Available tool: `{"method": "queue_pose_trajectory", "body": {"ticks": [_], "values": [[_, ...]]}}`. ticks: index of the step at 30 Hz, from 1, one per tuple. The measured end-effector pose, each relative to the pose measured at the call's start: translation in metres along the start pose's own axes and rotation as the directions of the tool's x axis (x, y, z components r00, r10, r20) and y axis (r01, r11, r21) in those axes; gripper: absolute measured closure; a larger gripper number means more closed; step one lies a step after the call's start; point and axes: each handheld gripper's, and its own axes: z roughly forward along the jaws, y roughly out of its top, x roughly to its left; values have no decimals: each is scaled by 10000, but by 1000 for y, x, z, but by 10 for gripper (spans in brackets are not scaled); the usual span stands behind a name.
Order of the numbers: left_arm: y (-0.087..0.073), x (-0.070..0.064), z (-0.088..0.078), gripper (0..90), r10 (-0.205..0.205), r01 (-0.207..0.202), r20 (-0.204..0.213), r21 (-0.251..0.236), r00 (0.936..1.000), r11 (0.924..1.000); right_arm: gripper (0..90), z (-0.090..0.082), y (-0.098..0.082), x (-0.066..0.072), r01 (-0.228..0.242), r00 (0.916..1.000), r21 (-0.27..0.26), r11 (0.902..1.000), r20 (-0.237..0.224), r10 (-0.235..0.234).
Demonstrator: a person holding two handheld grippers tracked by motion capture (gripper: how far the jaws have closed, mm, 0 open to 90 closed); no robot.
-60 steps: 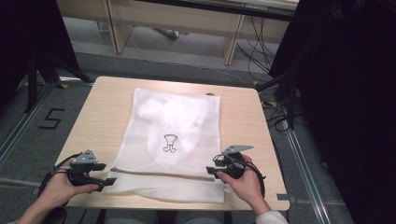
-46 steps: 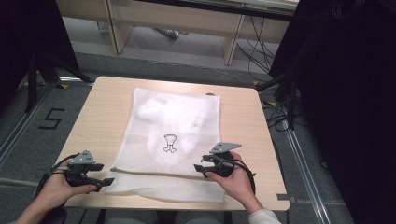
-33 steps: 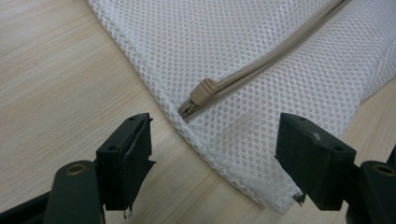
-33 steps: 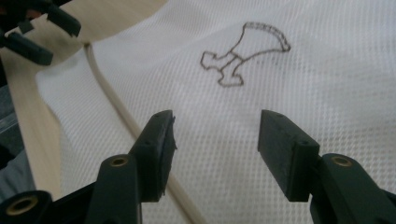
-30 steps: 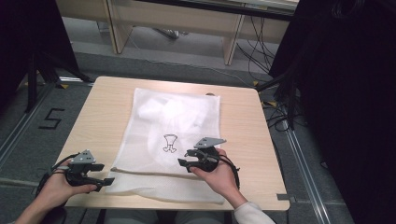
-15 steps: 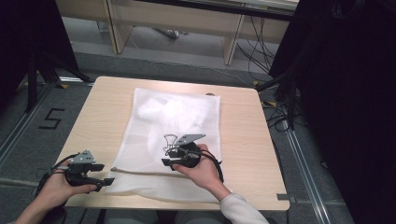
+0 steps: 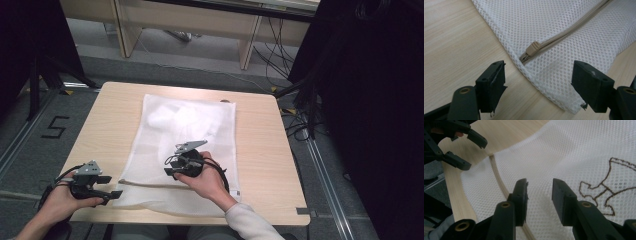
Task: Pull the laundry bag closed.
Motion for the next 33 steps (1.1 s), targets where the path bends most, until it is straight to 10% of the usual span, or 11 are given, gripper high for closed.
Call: {"method": "queue_pose_trajectory", "body": {"ticks": [12,33], "values": [[0,-1,0,269,-170,168,169,120,9997,9998,689,16,8,15,-129,9987,292,9995,-494,144],[-1,-1,2,267,-50,43,285,250,9996,9997,686,47,22,33,1172,9904,401,9923,-778,-1139]]}}
